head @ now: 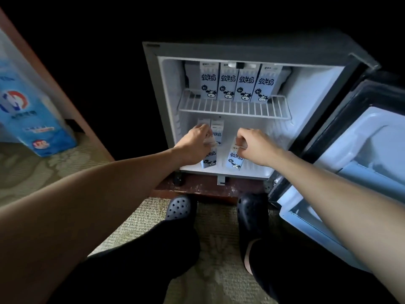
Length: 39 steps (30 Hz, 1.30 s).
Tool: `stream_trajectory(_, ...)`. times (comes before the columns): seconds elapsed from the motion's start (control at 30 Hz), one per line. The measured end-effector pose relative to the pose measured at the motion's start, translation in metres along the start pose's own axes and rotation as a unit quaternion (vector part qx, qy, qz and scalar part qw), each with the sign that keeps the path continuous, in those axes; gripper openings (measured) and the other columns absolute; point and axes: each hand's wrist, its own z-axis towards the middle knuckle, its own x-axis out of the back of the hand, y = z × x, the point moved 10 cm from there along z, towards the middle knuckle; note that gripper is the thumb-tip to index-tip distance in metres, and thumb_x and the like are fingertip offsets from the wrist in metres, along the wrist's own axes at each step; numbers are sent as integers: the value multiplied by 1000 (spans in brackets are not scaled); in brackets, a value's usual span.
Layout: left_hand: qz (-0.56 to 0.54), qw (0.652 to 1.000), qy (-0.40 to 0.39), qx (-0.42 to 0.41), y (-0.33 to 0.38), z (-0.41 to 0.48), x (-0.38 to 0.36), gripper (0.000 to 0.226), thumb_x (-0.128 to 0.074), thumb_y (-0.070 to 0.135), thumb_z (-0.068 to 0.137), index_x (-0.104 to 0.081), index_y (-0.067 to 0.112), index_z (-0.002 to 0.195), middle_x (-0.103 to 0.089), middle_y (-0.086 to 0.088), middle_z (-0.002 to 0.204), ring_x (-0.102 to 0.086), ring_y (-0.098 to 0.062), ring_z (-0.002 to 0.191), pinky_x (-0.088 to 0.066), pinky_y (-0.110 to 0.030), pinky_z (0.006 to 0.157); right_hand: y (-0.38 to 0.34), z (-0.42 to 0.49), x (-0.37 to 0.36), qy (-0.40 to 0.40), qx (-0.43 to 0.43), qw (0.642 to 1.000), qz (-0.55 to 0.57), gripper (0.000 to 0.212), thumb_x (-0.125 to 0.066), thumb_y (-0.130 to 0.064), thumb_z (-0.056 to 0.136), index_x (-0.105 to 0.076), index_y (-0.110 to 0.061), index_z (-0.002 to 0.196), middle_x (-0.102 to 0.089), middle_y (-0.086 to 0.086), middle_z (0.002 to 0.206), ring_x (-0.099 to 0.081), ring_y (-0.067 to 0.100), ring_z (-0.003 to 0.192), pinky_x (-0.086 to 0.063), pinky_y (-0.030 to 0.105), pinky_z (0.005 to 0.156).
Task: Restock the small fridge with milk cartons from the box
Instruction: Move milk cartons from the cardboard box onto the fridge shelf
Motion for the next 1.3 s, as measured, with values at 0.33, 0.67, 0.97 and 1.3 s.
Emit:
stream_trajectory(0.33,-2,1000,11,4,-42,62,-59,36,-55,10,96,-52,14,131,-52,-6,131,-57,-26,110,-50,-39,94,66,66,-38,99,-60,992,52,26,-66,-7,91,-47,-7,109,-56,3,99,-52,17,81,-28,16,50)
stream_trajectory(0.67,-3,997,70,-27,-56,89,-76,34,-51,10,98,-55,14,132,-56,-7,130,-53,-27,118,-49,-45,95,94,128,-67,143,-77,984,74,16,-50,2,94,-54,-9,104,-57,8,103,-56,24,100,-41,30,77)
stream_trajectory(0.97,-35,996,73,-23,-57,83,-77,38,-55,11,98,-53,18,135,-52,-3,134,-53,-25,119,-49,-43,96,85,137,-78,117,-70,988,74,33,-45,10,79,-48,-19,94,-54,9,102,-53,17,81,-40,26,62)
stream_trajectory(1.3,-71,996,61,-9,-60,85,-74,38,-56,5,97,-56,17,133,-55,-3,131,-55,-23,117,-50,-40,98,82,138,-73,121,-81,987,75,34,-42,15,78,-48,-17,86,-53,7,99,-53,20,85,-36,25,65)
